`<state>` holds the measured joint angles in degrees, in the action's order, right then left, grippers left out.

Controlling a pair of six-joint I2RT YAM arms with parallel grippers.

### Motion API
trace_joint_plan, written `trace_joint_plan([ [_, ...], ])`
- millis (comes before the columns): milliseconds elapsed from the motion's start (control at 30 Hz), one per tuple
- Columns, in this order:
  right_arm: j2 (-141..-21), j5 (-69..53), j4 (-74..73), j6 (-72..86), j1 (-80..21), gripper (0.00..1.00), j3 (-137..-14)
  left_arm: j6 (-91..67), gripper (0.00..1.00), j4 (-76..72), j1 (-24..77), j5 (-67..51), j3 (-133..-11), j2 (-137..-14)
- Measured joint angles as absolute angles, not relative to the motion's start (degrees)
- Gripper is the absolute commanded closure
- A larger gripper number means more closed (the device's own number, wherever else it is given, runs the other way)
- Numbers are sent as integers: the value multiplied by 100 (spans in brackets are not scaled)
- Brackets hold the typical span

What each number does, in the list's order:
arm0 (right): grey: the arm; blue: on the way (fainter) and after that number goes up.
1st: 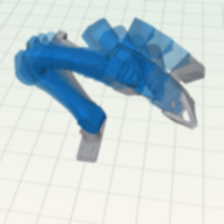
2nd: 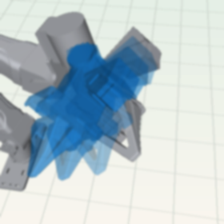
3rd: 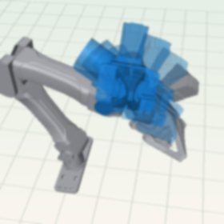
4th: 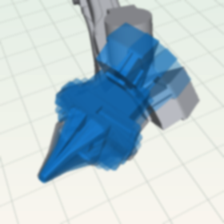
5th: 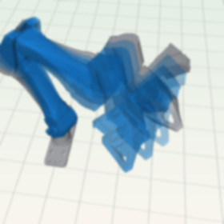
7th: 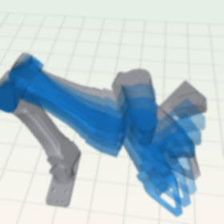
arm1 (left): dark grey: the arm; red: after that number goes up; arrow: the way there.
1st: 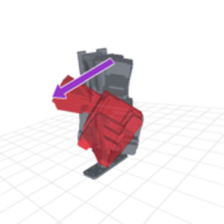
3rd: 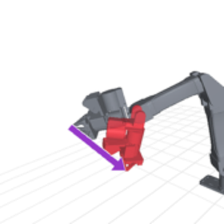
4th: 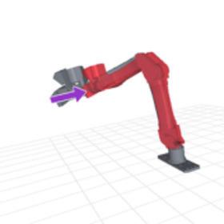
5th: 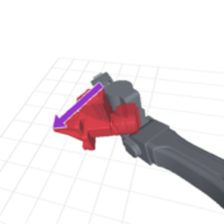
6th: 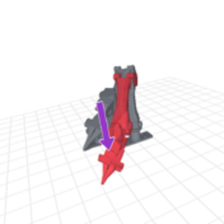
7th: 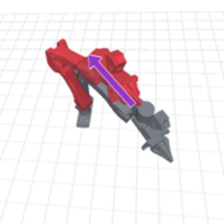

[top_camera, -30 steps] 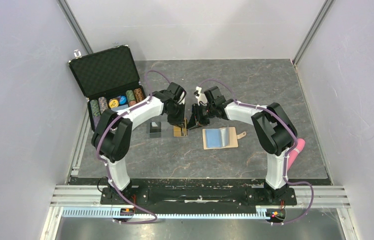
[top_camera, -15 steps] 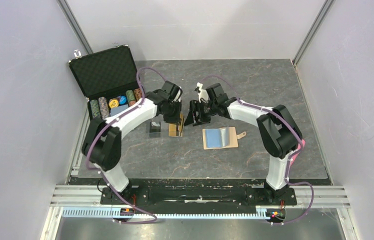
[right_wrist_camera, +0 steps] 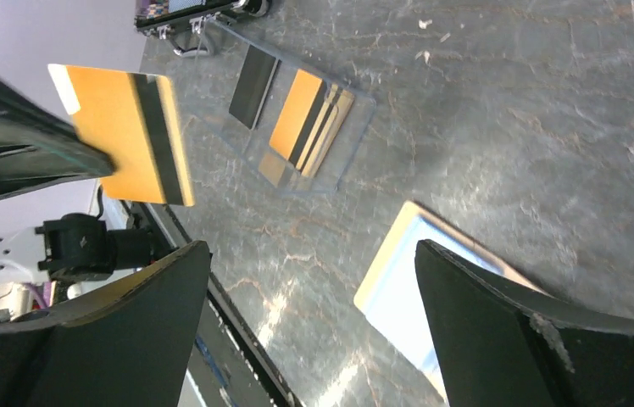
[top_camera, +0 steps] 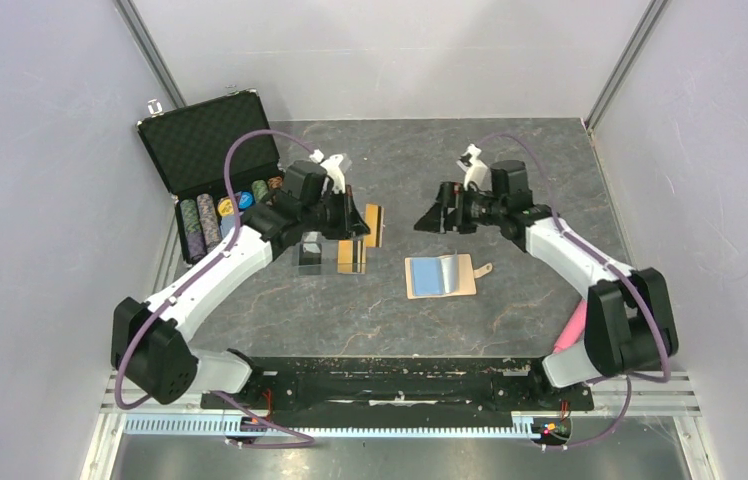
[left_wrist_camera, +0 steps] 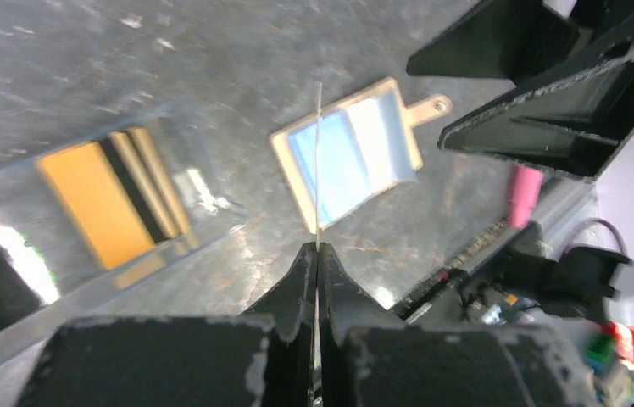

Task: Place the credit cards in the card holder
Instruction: Pick up the credit card from the storage box, then insert the credit card into the card holder.

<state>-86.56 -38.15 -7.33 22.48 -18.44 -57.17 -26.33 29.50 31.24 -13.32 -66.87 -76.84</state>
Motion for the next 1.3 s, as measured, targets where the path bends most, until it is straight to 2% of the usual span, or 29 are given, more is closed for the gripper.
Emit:
trace_joint_plan([
  [233, -7850, -4965, 3, 2663, -1243, 16, -4746, -3736, 98, 1068, 3127, -2899, -5413, -7797],
  [300, -7732, -5290, 429, 2967, -1225, 21, -4521, -4014, 98, 598, 3133, -3221, -5218, -7865],
  [400, -7616, -5666, 1247, 3597, -1227, 31, -4132, -4331, 98, -1, 3162, -3607, -5096, -7915],
  [633, -7640, -5986, 3214, 5192, -1313, 45, -3426, -4781, 98, -1028, 3188, -4029, -5043, -7913],
  [767, -7846, -6062, 4434, 6071, -1474, 58, -3293, -4956, 98, -1339, 3197, -4123, -4963, -7913],
  [867, -7985, -6073, 5041, 6508, -1566, 75, -3291, -5046, 97, -1446, 3197, -4189, -4897, -7913],
  [967, -8071, -6075, 5323, 6761, -1575, 96, -3286, -5105, 90, -1586, 3197, -4246, -4871, -7913],
  [1000, -8099, -6073, 5365, 6812, -1573, 100, -3286, -5120, 85, -1621, 3197, -4261, -4871, -7913],
  [1167, -8152, -6073, 5564, 6945, -1590, 100, -3275, -5140, 71, -1645, 3199, -4261, -4831, -7913],
  [1300, -8152, -6073, 5450, 6761, -1590, 100, -3275, -5135, 64, -1566, 3201, -4209, -4823, -7913],
])
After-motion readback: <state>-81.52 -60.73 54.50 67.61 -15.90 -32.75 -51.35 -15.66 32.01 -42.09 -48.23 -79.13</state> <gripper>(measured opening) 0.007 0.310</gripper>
